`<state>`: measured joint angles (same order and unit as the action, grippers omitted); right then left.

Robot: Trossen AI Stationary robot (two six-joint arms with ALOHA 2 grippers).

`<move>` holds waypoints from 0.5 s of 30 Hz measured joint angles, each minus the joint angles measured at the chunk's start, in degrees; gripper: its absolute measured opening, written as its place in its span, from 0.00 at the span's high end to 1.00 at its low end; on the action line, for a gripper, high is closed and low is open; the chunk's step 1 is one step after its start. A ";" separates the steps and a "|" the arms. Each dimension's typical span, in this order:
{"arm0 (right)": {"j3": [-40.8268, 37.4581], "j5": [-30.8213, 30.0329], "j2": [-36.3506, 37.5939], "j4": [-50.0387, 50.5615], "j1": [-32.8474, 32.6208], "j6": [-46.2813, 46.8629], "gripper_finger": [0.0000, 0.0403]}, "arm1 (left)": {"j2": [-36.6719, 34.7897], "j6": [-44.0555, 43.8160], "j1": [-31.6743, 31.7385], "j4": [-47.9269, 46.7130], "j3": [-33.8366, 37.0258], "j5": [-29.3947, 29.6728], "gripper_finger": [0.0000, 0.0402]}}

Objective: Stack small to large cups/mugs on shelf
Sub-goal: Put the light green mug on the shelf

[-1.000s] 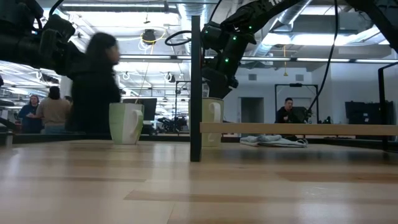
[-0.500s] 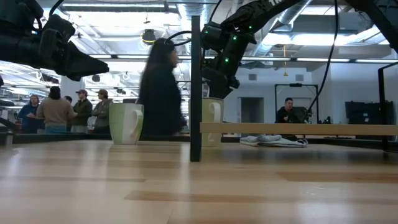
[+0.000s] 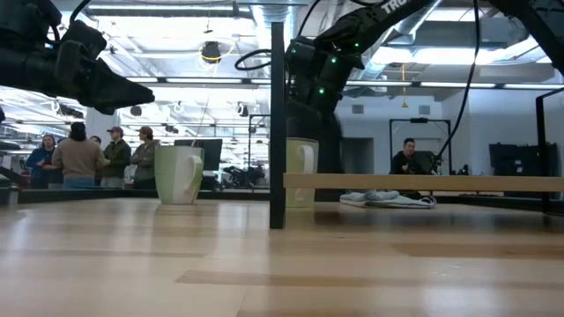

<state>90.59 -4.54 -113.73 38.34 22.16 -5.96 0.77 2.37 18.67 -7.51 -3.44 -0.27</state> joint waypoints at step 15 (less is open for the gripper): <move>0.25 1.27 0.28 -0.15 0.49 -0.27 0.93 | 0.00 -0.01 0.01 0.00 0.00 0.00 0.70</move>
<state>90.83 -3.27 -113.45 38.19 22.65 -6.23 0.78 2.35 18.68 -7.51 -3.44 -0.27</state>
